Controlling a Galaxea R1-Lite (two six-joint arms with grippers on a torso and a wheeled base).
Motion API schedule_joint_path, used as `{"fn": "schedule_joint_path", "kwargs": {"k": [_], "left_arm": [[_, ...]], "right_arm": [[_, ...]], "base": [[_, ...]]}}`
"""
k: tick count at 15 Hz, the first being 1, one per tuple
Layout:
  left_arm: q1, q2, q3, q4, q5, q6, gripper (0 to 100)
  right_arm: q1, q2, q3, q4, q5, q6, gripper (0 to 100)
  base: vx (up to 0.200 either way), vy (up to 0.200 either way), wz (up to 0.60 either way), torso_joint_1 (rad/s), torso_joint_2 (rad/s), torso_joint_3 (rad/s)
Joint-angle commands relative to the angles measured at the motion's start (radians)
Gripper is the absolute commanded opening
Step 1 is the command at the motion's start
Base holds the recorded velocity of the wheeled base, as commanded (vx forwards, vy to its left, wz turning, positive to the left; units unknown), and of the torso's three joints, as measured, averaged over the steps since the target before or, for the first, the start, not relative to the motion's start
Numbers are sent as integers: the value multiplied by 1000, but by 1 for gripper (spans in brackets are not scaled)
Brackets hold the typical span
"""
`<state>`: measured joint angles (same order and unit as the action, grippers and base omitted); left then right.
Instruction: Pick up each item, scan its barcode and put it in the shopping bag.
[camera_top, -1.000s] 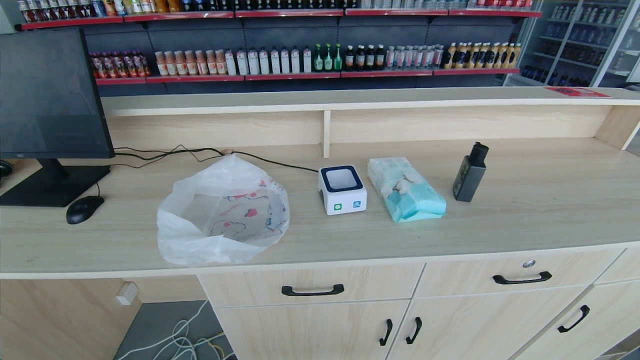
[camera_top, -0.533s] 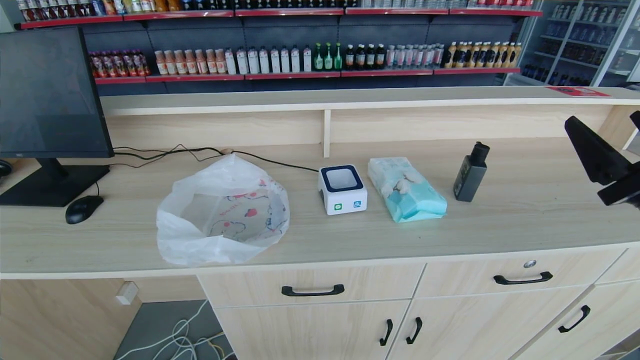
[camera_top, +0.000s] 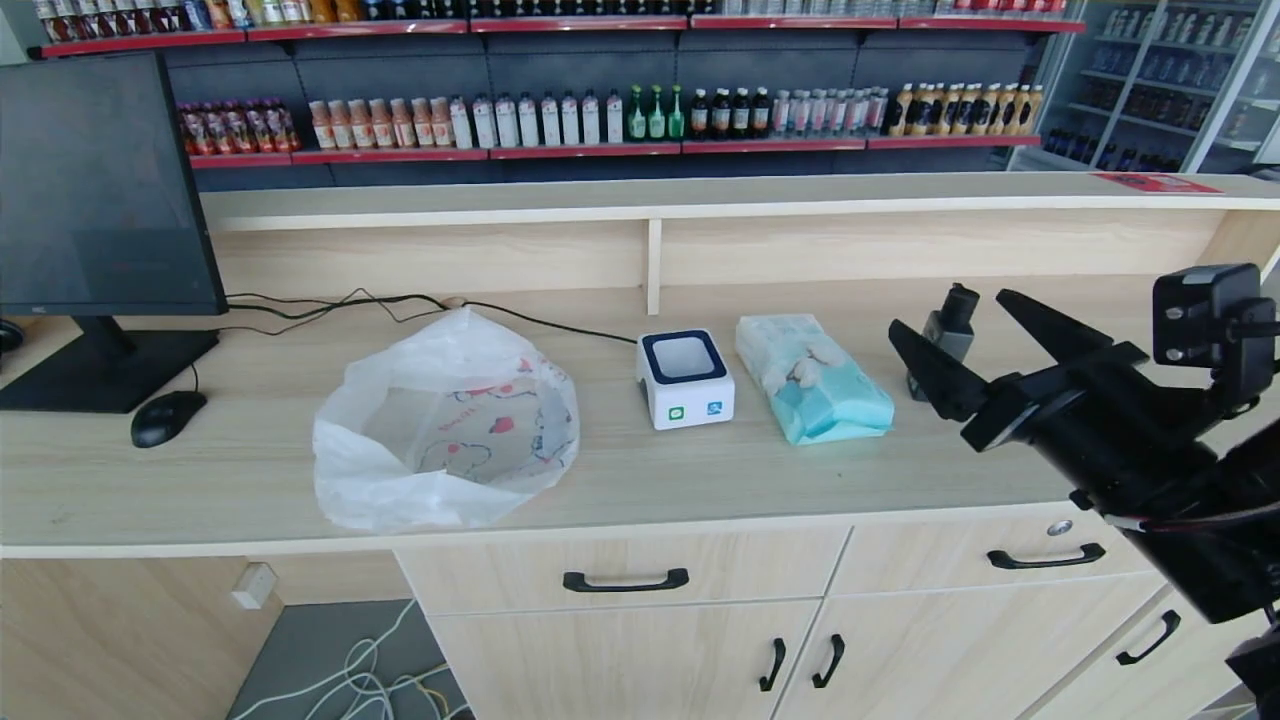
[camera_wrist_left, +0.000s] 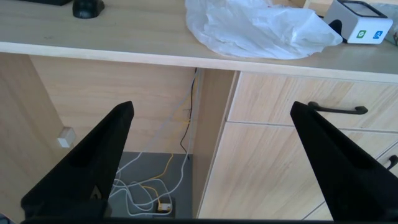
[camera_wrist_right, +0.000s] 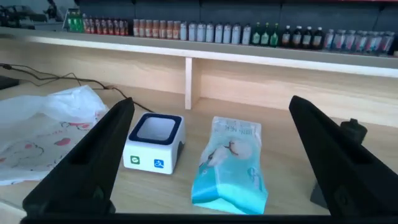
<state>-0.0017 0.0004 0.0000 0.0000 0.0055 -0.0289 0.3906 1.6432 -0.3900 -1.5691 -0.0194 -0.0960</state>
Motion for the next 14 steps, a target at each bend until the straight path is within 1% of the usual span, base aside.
{"fn": "schedule_joint_path", "kwargs": {"k": [1, 2, 3, 5, 6, 7, 8, 9, 10, 11, 12, 14], "left_arm": [[0, 0, 0, 0, 1, 0, 100], [0, 0, 0, 0, 1, -2, 100], [2, 0, 0, 0, 1, -2, 100], [0, 0, 0, 0, 1, 0, 100], [0, 0, 0, 0, 1, 0, 100], [0, 0, 0, 0, 1, -2, 100], [0, 0, 0, 0, 1, -2, 100], [2, 0, 0, 0, 1, -2, 100], [0, 0, 0, 0, 1, -2, 100], [0, 0, 0, 0, 1, -2, 100], [0, 0, 0, 0, 1, -2, 100], [2, 0, 0, 0, 1, -2, 100]], "right_arm": [[11, 84, -9, -2, -10, -2, 100], [11, 90, -10, -2, -8, 9, 100], [5, 93, -20, 34, -5, 56, 100], [-26, 110, -115, 123, 65, 102, 100], [-44, 115, -187, 182, 75, 113, 100], [-53, 95, -228, 271, 73, 119, 100], [-65, 52, -256, 408, 73, 124, 100], [-87, -57, -325, 747, 78, 124, 100], [-87, -100, -389, 931, 87, 127, 100], [-87, -106, -409, 974, 95, 128, 100], [-87, -75, -461, 995, 116, 142, 100], [-95, -16, -535, 1006, 118, 150, 100]], "base": [[0, 0, 0, 0, 0, 0], [0, 0, 0, 0, 0, 0], [0, 0, 0, 0, 0, 0], [0, 0, 0, 0, 0, 0], [0, 0, 0, 0, 0, 0], [0, 0, 0, 0, 0, 0], [0, 0, 0, 0, 0, 0], [0, 0, 0, 0, 0, 0], [0, 0, 0, 0, 0, 0], [0, 0, 0, 0, 0, 0], [0, 0, 0, 0, 0, 0], [0, 0, 0, 0, 0, 0]]}}
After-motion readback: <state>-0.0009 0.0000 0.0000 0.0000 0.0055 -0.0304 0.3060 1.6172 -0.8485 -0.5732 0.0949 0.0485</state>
